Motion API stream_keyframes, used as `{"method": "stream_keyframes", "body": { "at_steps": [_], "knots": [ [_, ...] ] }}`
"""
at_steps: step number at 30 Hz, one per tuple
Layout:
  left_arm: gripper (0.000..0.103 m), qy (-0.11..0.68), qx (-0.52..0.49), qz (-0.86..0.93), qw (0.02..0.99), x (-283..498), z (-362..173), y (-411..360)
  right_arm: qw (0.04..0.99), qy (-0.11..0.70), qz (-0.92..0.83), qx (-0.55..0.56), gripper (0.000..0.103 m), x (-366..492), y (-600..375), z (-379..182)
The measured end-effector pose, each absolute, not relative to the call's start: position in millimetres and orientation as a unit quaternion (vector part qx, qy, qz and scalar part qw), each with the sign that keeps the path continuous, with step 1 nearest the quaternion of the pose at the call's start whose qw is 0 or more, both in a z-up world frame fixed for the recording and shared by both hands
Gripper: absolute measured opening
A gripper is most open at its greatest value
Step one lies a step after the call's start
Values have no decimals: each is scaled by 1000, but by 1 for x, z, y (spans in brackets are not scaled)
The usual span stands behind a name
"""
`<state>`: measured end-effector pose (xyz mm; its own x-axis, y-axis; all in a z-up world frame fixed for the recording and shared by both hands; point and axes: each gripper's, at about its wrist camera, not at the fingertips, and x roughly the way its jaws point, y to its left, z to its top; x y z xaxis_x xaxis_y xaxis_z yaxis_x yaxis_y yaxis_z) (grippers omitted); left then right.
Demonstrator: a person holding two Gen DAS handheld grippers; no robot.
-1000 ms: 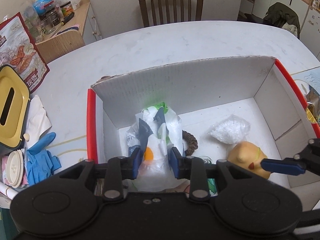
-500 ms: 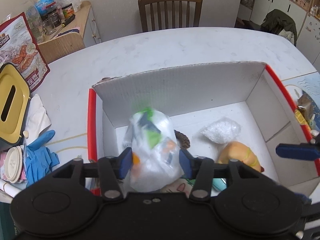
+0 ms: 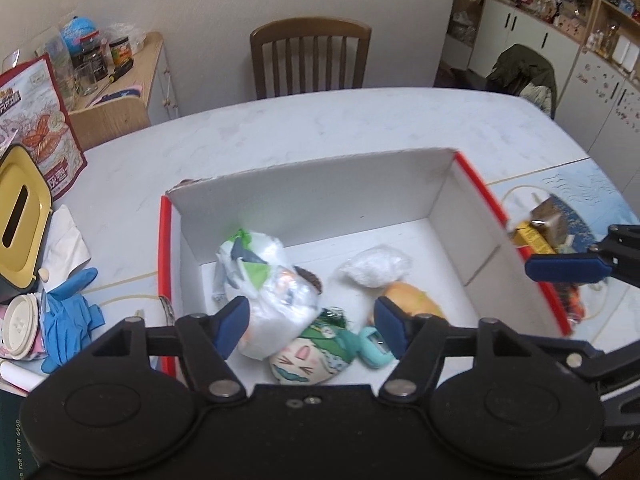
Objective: Organize objects
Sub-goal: 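Withdraw both tools from the box back toward the pile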
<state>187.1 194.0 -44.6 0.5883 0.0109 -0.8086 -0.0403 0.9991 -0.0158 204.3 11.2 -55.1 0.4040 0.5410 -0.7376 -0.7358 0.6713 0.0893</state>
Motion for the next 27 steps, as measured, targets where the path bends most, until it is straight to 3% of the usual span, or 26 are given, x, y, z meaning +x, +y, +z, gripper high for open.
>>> {"method": "stream_keyframes", "body": {
  "at_steps": [14,18,27],
  "knots": [
    [87,400,0,-8,916,154,-15,159,862,337,365,-98,69,181,-31,-23],
    [96,392,2,-10,920,149,-12,144,874,323,351,-94,71,179,-47,-21],
    [102,385,-1,-19,923,148,-9,96,888,316,330,-59,75,189,-110,-20]
  ]
}}
